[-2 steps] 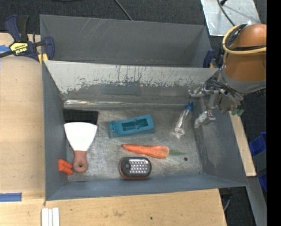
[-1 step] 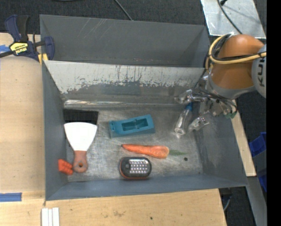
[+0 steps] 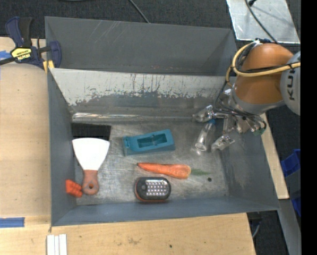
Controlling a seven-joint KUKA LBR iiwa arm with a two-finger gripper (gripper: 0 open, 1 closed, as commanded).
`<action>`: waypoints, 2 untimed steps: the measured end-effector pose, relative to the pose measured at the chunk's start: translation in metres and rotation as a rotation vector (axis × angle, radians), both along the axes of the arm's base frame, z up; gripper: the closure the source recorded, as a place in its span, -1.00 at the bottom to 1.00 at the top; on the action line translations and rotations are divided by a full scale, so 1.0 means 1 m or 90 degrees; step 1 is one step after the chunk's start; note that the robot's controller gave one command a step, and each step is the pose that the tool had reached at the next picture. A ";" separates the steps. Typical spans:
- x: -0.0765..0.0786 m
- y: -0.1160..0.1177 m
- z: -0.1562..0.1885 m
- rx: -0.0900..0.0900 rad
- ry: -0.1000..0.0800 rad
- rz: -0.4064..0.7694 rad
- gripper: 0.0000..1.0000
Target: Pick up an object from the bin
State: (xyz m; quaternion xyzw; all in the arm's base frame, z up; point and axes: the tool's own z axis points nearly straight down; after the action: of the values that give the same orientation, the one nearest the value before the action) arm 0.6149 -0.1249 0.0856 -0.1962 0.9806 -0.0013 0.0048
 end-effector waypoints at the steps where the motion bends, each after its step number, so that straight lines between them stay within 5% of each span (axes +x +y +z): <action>1: 0.006 0.008 0.013 0.000 0.004 0.078 -1.00; 2: 0.011 0.014 -0.011 -0.001 0.004 0.179 -1.00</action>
Offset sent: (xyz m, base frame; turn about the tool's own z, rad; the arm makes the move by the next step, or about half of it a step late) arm 0.0093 0.0149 -0.0156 -0.2850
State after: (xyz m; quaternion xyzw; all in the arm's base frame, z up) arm 0.6255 -0.1105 0.0747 -0.3319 0.9433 -0.0006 0.0021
